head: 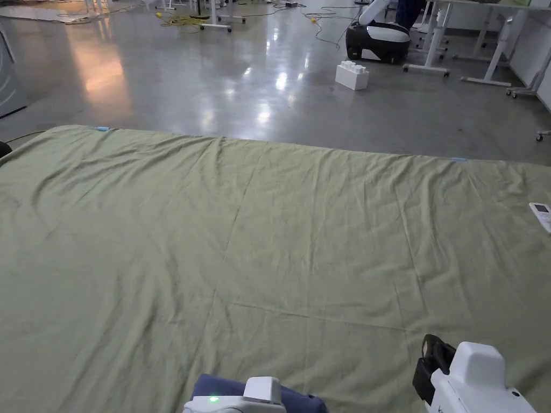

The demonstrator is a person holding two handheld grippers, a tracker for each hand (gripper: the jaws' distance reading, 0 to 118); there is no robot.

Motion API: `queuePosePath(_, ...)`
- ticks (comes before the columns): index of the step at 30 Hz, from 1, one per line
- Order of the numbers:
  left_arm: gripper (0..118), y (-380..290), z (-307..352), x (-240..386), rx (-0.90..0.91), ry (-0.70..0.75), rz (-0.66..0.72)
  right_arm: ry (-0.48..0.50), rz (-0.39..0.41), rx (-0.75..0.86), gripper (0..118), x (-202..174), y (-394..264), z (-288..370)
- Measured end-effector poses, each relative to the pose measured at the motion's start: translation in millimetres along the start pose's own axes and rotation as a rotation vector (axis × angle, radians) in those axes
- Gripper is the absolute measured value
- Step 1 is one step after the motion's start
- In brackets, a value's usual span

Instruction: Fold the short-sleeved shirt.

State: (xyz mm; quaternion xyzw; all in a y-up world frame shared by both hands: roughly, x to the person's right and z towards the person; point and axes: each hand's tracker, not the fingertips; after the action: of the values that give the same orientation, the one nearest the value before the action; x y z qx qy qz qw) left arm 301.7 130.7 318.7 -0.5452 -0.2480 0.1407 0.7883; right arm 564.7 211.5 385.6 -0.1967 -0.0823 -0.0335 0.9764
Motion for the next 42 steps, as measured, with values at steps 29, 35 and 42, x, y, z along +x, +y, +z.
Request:
queuePosePath(29,6,60,173,-13,1.005,0.524,-0.324,-0.111,0.104,0.339,0,-27,73,26)
queuePosePath(35,6,43,174,-39,0.911,0.532,-0.345,0.014,0.102,0.158,0,-42,28,31)
queuePosePath(42,6,14,168,-74,0.803,0.529,-0.259,0.183,0.167,-0.089,0,-120,-56,27)
